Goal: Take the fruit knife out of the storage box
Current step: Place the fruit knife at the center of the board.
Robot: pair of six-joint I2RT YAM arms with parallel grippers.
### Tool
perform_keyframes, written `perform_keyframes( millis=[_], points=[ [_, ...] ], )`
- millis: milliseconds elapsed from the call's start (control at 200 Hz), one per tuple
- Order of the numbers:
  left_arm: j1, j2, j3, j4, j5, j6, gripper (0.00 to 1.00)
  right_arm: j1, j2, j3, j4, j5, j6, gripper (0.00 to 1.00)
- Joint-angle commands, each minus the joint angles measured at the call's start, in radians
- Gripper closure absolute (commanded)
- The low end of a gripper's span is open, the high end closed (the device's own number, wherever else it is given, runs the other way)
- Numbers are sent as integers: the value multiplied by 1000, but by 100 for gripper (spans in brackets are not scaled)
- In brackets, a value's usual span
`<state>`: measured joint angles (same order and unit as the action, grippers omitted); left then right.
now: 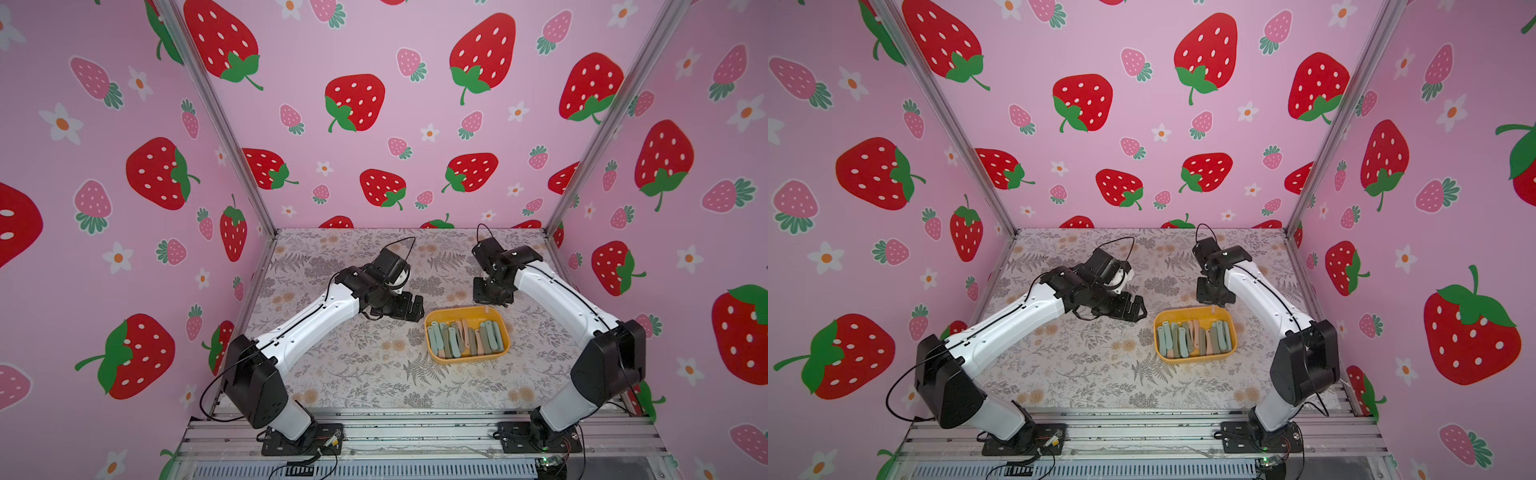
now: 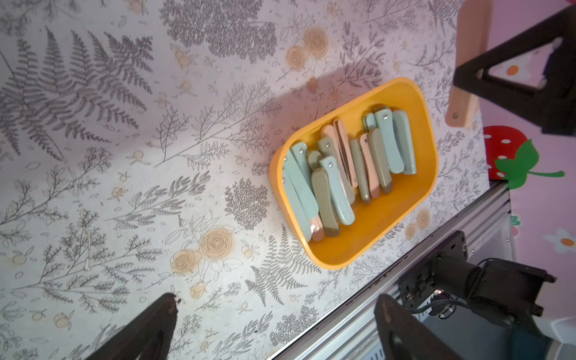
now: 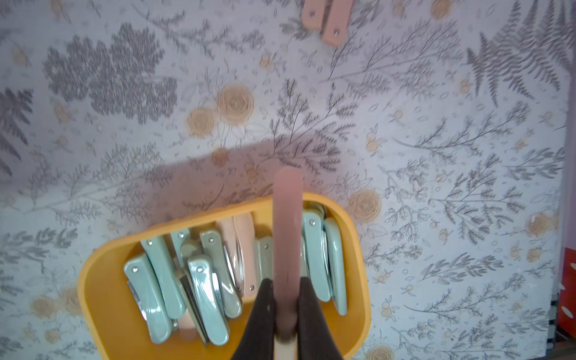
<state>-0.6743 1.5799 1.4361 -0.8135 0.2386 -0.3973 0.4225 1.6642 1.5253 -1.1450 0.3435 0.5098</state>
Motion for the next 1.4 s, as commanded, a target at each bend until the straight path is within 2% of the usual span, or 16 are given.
perform_keyframes(
  millis=[0,320,565,895,1200,1390],
  points=[
    [-2,74,95,-16,16,18,1,-60,123,106,10,-8,-64,94],
    [-1,326,366,-42,57,31,1,-148,561,529,1,37,-148,94],
    [37,405,415,-60,96,54,1,-184,781,794,-47,34,-194,94],
    [70,446,415,-52,135,48,1,-192,897,876,-26,52,-206,92],
    [77,448,373,-32,160,40,1,-198,931,881,-28,76,-200,91],
    [78,437,347,-29,162,44,1,-197,872,816,11,53,-204,72]
  ],
)
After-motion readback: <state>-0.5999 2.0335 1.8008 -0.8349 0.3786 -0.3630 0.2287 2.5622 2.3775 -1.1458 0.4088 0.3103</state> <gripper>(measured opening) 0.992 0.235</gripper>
